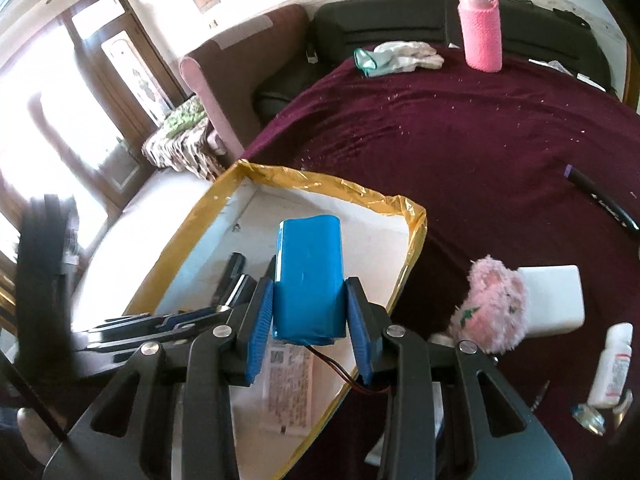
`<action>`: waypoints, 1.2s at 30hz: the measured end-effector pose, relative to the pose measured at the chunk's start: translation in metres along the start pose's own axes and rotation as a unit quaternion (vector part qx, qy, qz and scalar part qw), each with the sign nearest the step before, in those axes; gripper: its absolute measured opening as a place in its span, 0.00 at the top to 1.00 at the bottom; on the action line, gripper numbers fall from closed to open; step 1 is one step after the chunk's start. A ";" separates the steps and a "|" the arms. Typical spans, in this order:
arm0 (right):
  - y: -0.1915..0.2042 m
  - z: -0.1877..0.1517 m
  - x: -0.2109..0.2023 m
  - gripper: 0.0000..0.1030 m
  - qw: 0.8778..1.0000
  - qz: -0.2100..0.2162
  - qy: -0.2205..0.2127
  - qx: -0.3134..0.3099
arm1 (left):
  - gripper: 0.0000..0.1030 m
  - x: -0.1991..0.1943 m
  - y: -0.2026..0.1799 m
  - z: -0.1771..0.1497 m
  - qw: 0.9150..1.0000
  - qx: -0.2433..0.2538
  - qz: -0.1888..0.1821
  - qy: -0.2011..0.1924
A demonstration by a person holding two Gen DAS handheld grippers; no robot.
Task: Organize objects
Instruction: 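Open the right tool to drop the battery while the left tool releases the cosmetic tube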
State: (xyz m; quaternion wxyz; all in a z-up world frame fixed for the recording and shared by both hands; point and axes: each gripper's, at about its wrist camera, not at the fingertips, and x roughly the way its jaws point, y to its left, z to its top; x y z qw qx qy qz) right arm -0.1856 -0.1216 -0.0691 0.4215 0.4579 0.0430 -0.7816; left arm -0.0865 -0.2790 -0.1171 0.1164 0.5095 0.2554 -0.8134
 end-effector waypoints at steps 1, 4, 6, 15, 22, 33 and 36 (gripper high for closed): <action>-0.001 0.001 0.005 0.67 1.000 -0.002 0.004 0.001 | 0.86 0.001 0.000 0.001 1.000 -0.001 -0.004 0.002; -0.002 0.006 0.017 0.69 1.000 -0.008 0.013 0.002 | 0.86 0.000 0.001 0.002 1.000 0.001 0.002 -0.003; -0.001 0.010 0.026 0.69 1.000 -0.016 0.018 -0.005 | 0.86 0.001 0.002 0.002 1.000 -0.003 -0.004 -0.001; 0.005 0.017 0.045 0.70 0.999 -0.036 0.026 -0.026 | 0.86 0.001 0.002 0.005 1.000 -0.002 -0.010 0.001; 0.006 0.017 0.051 0.71 0.998 -0.034 0.026 -0.035 | 0.86 0.002 0.002 0.005 1.000 -0.001 -0.011 -0.002; -0.011 0.000 -0.020 0.66 0.999 0.034 -0.006 0.023 | 0.53 -0.034 -0.018 -0.016 0.998 0.021 -0.021 -0.049; -0.019 -0.026 -0.062 0.56 0.998 0.043 -0.026 0.042 | 0.46 -0.059 -0.045 -0.036 0.995 0.051 -0.040 -0.082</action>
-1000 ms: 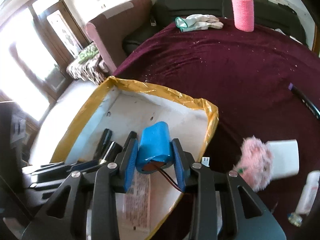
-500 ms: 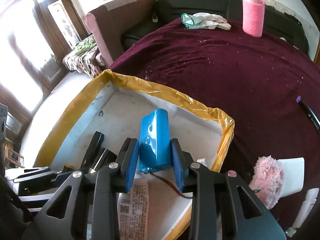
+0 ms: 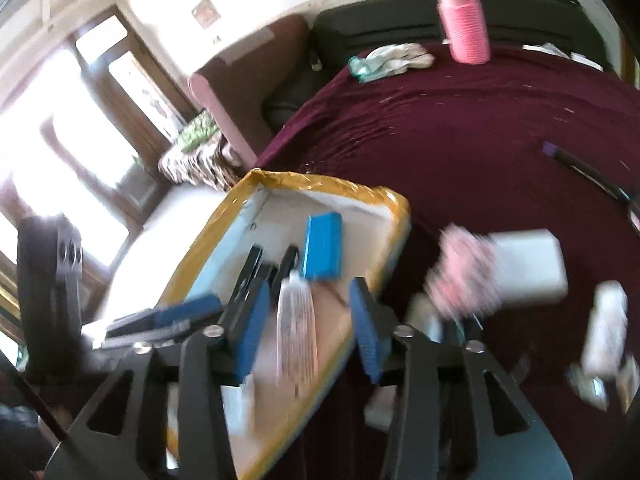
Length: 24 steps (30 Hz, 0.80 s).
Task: Organize objects
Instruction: 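Move both tools back over the pile of items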
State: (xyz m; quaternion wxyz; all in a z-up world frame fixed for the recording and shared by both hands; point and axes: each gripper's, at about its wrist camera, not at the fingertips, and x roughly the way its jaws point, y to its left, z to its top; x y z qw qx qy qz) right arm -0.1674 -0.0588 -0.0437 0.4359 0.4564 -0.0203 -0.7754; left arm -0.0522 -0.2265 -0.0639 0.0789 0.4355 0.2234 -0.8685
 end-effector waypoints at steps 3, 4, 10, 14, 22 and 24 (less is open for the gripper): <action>-0.011 -0.033 -0.044 0.56 1.000 -0.015 -0.019 0.010 | 0.46 -0.014 -0.036 -0.017 0.999 0.038 -0.029 -0.013; -0.016 -0.043 -0.054 0.56 0.999 -0.023 -0.021 0.015 | 0.46 -0.015 -0.049 -0.024 0.998 0.055 -0.039 -0.009; -0.053 -0.100 -0.090 0.56 0.997 -0.049 -0.010 0.055 | 0.46 -0.007 -0.081 -0.044 0.997 0.066 -0.044 0.020; -0.065 -0.117 -0.081 0.56 0.996 -0.040 0.013 0.080 | 0.46 -0.009 -0.083 -0.055 0.998 0.057 -0.026 0.025; -0.045 -0.115 -0.046 0.56 0.995 -0.064 0.044 0.065 | 0.46 -0.023 -0.072 -0.062 0.999 0.045 -0.025 0.014; -0.040 -0.112 -0.036 0.56 0.994 -0.078 0.048 0.066 | 0.46 -0.024 -0.070 -0.062 0.999 0.047 -0.022 0.012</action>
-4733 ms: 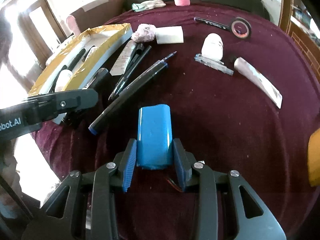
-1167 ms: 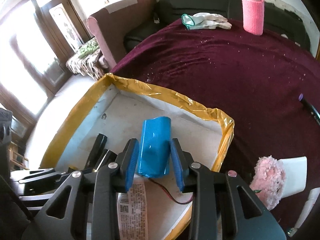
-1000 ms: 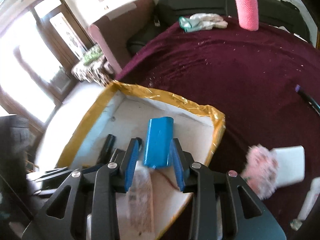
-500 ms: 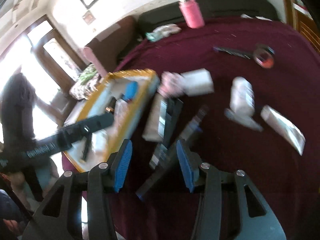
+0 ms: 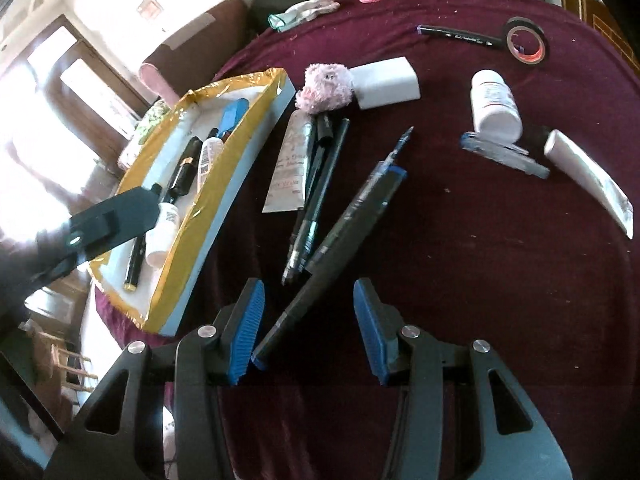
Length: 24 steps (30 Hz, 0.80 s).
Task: Organize objects
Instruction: 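Move both tools back over the pile of items, then grasp a black marker with the right tool while the left tool grasps a clear pen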
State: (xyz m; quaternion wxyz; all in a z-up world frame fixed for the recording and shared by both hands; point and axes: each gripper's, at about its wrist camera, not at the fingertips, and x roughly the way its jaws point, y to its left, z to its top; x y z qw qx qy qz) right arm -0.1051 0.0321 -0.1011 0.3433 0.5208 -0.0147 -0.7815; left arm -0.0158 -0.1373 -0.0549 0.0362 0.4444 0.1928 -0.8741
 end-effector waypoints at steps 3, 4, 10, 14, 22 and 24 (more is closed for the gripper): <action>0.012 0.000 0.009 0.64 0.999 -0.048 0.003 -0.019 | 0.46 0.000 0.003 -0.002 1.000 -0.001 -0.005 0.003; 0.013 -0.001 0.008 0.74 0.998 -0.058 0.002 -0.022 | 0.46 0.001 0.004 -0.002 1.000 -0.001 -0.006 0.003; -0.004 -0.008 -0.010 0.88 0.996 -0.085 -0.008 -0.018 | 0.46 0.008 -0.007 -0.007 1.000 0.013 -0.023 0.010; -0.033 -0.016 -0.028 0.88 0.994 -0.109 -0.018 -0.002 | 0.46 0.015 -0.022 -0.010 0.999 0.031 -0.037 0.017; -0.059 -0.016 -0.042 0.88 0.994 -0.103 -0.029 0.026 | 0.46 0.032 -0.049 -0.012 0.997 0.059 -0.044 0.029; -0.058 -0.015 -0.041 0.88 0.994 -0.100 -0.029 0.023 | 0.46 0.036 -0.053 -0.010 0.997 0.064 -0.045 0.027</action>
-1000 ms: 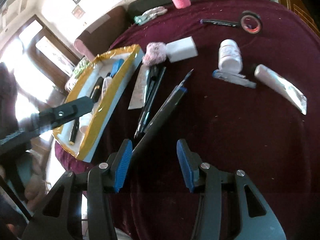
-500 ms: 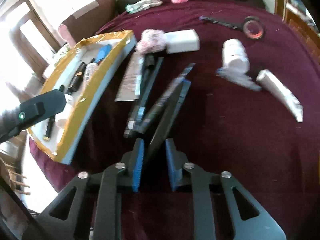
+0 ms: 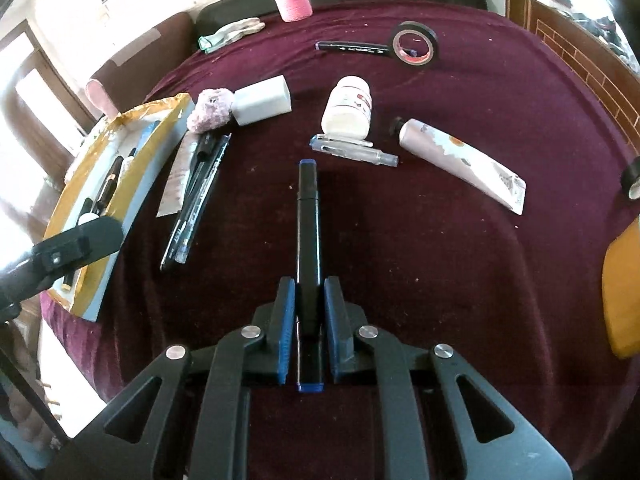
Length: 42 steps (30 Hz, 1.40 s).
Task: Organize objects
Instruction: 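Grasp a black marker with the right tool while the left tool grasps a clear pen, then carry the marker and clear pen with both tools over the tray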
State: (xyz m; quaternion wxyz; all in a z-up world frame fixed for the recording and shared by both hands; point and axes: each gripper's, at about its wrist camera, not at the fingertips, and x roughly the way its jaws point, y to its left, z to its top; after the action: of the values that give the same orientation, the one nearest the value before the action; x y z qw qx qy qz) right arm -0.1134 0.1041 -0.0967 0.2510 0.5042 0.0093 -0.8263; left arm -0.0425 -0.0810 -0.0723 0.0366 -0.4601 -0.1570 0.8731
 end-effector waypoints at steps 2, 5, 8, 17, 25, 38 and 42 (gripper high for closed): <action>-0.003 -0.001 0.000 0.88 1.000 0.004 -0.001 0.002 | 0.46 0.007 -0.003 0.003 1.000 0.003 0.000 0.003; -0.009 -0.004 -0.002 0.87 1.000 0.013 -0.001 0.007 | 0.48 0.017 -0.008 0.009 1.000 0.006 -0.010 0.004; -0.015 -0.003 -0.003 0.87 1.000 0.015 -0.004 0.011 | 0.62 0.032 -0.009 0.015 1.000 0.002 -0.004 0.013; -0.022 -0.002 -0.002 0.87 0.999 0.030 -0.003 0.014 | 0.63 0.068 -0.003 0.021 0.997 -0.013 0.044 0.056; -0.021 -0.001 0.003 0.87 1.000 0.024 -0.006 0.009 | 0.82 0.079 -0.006 0.026 0.996 0.005 0.063 0.063; -0.012 -0.004 0.003 0.87 0.999 0.011 -0.014 -0.027 | 0.94 0.060 -0.015 -0.006 0.995 0.026 0.049 0.087; -0.010 -0.002 0.006 0.87 1.000 0.007 -0.014 -0.025 | 0.93 0.062 -0.011 -0.003 0.996 0.024 0.046 0.068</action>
State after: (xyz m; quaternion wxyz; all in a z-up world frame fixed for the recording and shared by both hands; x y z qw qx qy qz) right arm -0.1182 0.1107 -0.1045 0.2696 0.4858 0.0225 -0.8311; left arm -0.0766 -0.0565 -0.1198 0.0183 -0.5242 -0.1116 0.8440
